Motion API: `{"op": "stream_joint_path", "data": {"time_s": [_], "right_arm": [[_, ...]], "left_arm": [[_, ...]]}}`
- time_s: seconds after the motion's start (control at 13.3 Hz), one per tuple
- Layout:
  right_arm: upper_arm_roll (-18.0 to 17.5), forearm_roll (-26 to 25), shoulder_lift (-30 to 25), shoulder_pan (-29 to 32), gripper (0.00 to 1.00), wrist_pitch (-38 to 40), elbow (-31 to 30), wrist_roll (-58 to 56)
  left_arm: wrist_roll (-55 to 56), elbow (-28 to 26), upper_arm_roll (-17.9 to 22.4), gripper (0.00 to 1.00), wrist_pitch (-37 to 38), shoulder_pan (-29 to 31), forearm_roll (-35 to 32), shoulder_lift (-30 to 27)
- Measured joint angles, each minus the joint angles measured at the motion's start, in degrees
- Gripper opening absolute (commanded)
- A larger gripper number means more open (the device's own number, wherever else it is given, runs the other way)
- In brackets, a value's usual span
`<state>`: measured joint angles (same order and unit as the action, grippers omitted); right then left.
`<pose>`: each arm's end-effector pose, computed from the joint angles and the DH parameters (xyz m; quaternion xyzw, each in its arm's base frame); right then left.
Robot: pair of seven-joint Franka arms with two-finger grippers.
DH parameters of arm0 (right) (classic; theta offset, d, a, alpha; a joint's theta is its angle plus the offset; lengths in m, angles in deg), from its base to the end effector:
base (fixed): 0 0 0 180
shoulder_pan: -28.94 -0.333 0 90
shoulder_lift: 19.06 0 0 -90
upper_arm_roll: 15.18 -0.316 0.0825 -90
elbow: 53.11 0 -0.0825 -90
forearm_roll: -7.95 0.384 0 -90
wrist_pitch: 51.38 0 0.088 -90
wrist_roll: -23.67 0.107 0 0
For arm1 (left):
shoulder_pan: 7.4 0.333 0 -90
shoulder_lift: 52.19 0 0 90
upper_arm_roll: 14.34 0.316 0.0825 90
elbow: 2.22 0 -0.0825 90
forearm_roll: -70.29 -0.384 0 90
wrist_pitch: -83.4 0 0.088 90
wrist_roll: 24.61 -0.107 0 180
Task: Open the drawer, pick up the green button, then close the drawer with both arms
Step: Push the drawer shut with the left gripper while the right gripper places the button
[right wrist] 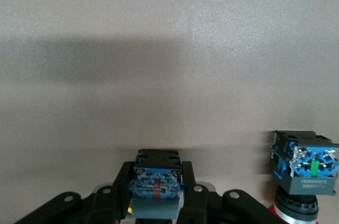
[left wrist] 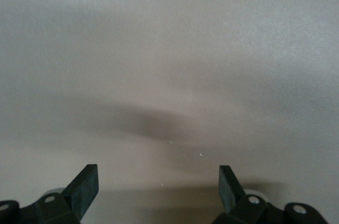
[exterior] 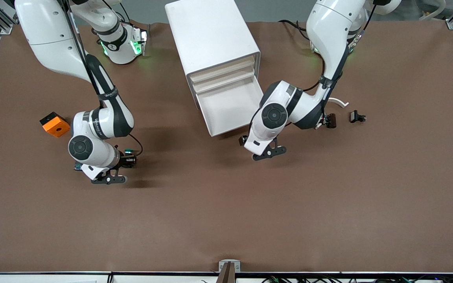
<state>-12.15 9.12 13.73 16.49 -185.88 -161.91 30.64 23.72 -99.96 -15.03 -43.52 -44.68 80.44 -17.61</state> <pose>0.6094 0.1025 0.1877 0.9979 0.0171 -0.0596 0.0164 0.5209 -0.4129 0.2345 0.9854 0.1469 -0.0833 0.0201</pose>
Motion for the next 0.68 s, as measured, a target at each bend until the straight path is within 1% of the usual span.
{"op": "stream_joint_path", "data": {"time_s": [0.15,0.23,0.3,0.38,0.45,0.68], "right_arm": [[0.01,-0.01,0.1,0.0,0.19,-0.1,0.01,0.0],[0.01,-0.02,0.1,0.01,0.22,-0.1,0.0,-0.01],[0.01,-0.03,0.1,0.01,0.41,-0.11,0.01,-0.02],[0.01,-0.03,0.1,0.02,0.69,-0.11,0.0,-0.03],[0.03,-0.03,0.1,0.03,0.99,-0.12,0.0,-0.03],[0.11,-0.04,0.09,0.09,1.0,-0.17,0.14,-0.03]], "left_arm": [[1.57,-0.02,-0.87,1.0,0.0,-0.37,0.0,0.0],[1.84,-0.08,-1.01,1.0,0.0,-0.72,0.0,0.0],[2.09,-0.22,-1.13,1.0,0.0,-1.04,0.0,0.01],[2.19,-0.44,-1.28,1.0,0.0,-1.42,0.0,0.07],[2.29,-0.65,-1.32,1.0,0.0,-1.85,0.0,0.16],[3.63,-0.93,-1.58,1.0,0.0,-2.59,0.0,0.27]]}}
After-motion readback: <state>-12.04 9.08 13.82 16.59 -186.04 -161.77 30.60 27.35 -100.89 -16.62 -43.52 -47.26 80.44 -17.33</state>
